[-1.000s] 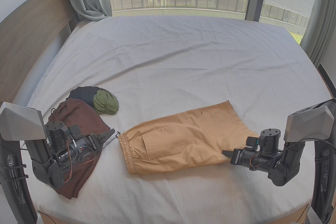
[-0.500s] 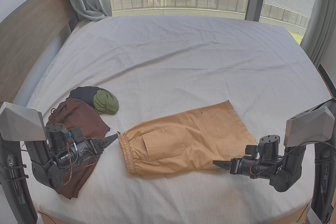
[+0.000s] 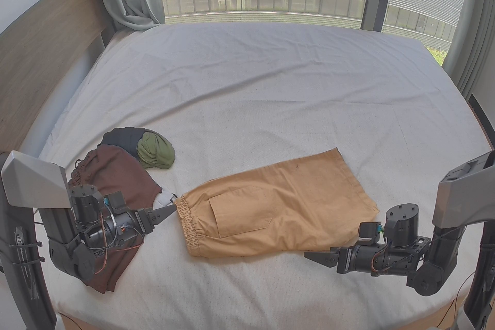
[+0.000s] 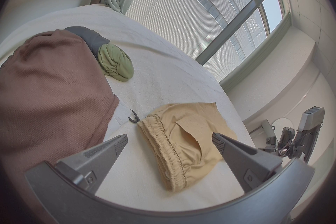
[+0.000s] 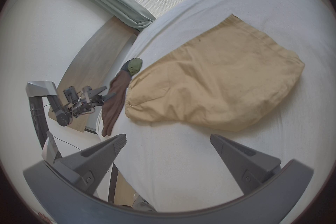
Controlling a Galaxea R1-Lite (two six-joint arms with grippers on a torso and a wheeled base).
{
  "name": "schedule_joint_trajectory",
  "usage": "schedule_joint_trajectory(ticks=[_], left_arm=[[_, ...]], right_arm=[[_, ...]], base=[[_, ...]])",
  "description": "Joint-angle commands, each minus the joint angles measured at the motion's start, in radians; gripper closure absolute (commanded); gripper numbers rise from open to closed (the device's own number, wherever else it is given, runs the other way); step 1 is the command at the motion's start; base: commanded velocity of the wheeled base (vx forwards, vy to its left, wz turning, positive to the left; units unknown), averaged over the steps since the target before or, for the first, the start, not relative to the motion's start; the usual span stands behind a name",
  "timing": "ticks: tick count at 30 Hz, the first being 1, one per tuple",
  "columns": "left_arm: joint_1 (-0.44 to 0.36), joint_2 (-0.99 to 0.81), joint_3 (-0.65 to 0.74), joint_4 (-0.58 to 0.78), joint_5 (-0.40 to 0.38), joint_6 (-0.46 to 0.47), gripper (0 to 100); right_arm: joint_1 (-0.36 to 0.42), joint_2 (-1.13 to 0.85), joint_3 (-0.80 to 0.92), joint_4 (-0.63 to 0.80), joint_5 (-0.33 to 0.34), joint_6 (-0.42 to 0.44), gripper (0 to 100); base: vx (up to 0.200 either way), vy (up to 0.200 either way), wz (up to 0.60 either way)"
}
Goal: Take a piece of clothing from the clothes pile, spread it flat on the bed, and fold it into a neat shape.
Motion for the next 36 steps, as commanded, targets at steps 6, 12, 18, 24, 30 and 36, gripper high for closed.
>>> schedule_joint_trajectory(ticks=[6, 12, 18, 24, 30, 36], left_arm=[[-0.005, 0.01, 0.03, -0.001, -0.057, 0.03, 0], [-0.029, -0.028, 0.021, -0.001, -0.123, 0.037, 0], [-0.02, -0.023, 0.023, -0.001, -0.155, 0.035, 0], [0.001, 0.003, 0.027, 0.001, -0.157, 0.03, 0], [-0.029, 0.099, 0.004, -0.001, -0.16, 0.034, 0], [-0.043, 0.124, -0.002, -0.001, -0.16, 0.03, 0]], right_arm=[[-0.003, -0.114, -0.067, 0.007, 0.002, 0.001, 0], [-0.041, -0.118, -0.142, 0.007, 0.055, 0.0, 0], [-0.104, -0.117, -0.162, -0.007, 0.189, 0.018, 0], [-0.147, -0.158, -0.159, -0.003, 0.2, 0.018, 0], [-0.161, -0.144, -0.16, -0.012, 0.2, 0.018, 0], [-0.158, -0.129, -0.162, -0.012, 0.2, 0.018, 0]], base=[[0.0, 0.0, 0.0], [0.0, 0.0, 0.0], [0.0, 0.0, 0.0], [0.0, 0.0, 0.0], [0.0, 0.0, 0.0], [0.0, 0.0, 0.0]])
